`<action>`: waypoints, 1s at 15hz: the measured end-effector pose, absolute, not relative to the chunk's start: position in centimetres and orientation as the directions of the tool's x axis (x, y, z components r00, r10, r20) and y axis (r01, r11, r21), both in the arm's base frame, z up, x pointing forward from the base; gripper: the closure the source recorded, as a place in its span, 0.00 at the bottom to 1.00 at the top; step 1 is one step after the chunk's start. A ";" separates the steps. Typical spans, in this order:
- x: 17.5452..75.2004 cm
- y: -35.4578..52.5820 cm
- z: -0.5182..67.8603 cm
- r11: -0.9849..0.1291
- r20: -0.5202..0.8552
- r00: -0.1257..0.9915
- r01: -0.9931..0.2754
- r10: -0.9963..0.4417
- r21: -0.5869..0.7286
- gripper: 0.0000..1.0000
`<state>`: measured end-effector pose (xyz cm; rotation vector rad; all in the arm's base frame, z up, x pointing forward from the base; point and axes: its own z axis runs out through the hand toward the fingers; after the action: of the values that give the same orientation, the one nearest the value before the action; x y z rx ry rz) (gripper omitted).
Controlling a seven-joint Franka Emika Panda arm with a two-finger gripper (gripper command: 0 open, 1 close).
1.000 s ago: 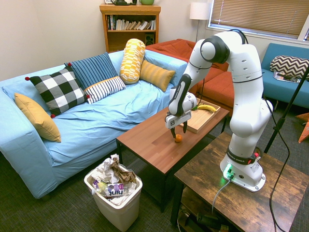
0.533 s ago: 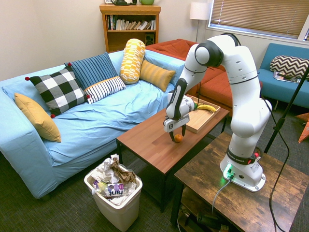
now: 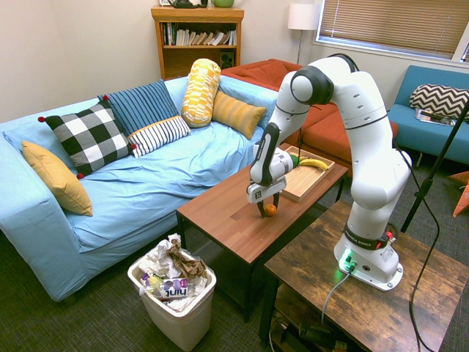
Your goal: Put the tangerine in the tray
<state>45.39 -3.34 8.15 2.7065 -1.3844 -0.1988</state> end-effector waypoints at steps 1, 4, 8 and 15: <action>45.4 -3.3 8.1 -0.581 -0.074 0.576 -0.802 -0.814 0.142 1.00; 45.3 -3.6 8.3 -0.578 -0.072 0.574 -0.804 -0.816 0.139 1.00; 46.9 -6.1 13.0 -0.549 -0.008 0.551 -0.830 -0.834 0.098 1.00; 48.9 -22.8 23.8 -0.365 0.097 0.369 -0.929 -0.924 0.054 1.00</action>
<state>48.89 -22.85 23.83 2.5161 -1.7093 0.0762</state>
